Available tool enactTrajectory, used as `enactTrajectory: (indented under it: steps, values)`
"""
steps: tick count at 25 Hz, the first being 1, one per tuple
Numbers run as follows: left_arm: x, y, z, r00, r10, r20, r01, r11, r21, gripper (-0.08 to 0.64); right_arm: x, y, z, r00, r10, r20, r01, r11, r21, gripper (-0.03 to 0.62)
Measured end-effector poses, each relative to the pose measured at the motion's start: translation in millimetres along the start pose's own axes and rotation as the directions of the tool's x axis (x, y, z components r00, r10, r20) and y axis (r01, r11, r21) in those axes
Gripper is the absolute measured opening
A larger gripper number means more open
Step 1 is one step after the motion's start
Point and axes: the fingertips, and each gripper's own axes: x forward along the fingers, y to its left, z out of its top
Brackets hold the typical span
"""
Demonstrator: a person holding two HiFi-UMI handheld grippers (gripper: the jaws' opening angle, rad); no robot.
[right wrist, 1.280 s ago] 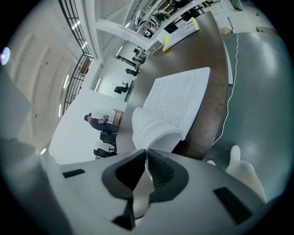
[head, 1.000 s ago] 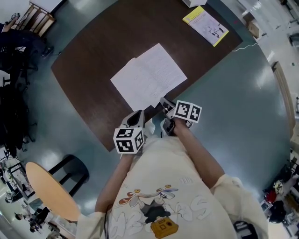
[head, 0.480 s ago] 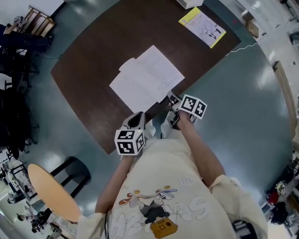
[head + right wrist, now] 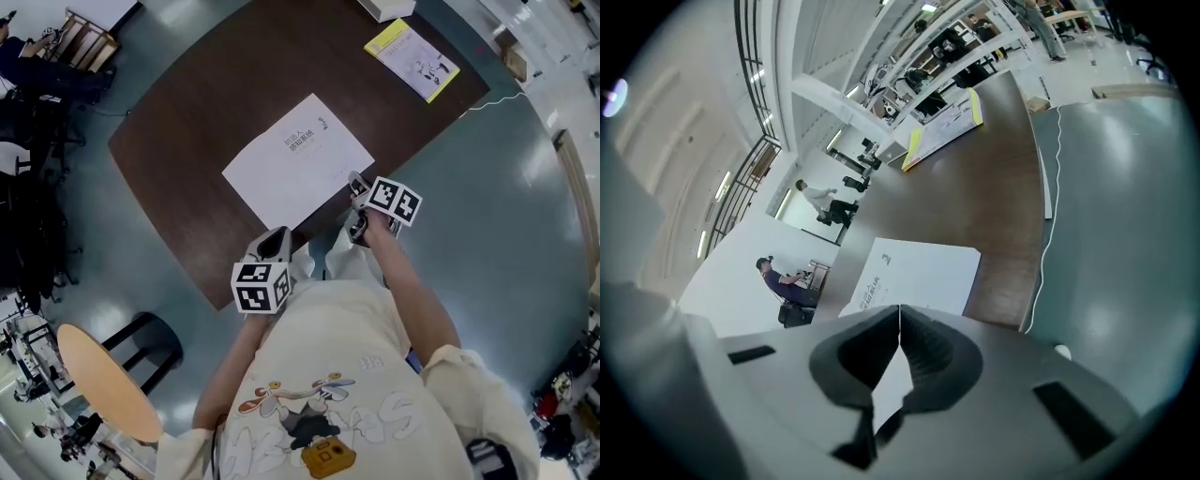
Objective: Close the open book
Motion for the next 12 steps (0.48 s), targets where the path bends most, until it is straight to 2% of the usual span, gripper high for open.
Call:
enactTrajectory:
  steps: [6, 12]
  values:
    - [2.7, 2.6, 6.1, 1.000, -0.014, 0.007, 0.014, 1.000, -0.006, 0.006, -7.2, 15.5, -23.8, 0.999, 0.033, -0.043, -0.036, 0.997, -0.069, 0.012]
    - [0.0, 2.9, 2.8, 1.000, -0.029, 0.005, 0.029, 1.000, -0.002, 0.006, -13.4, 33.5, -61.7, 0.991, 0.083, -0.102, -0.092, 0.992, -0.086, 0.094]
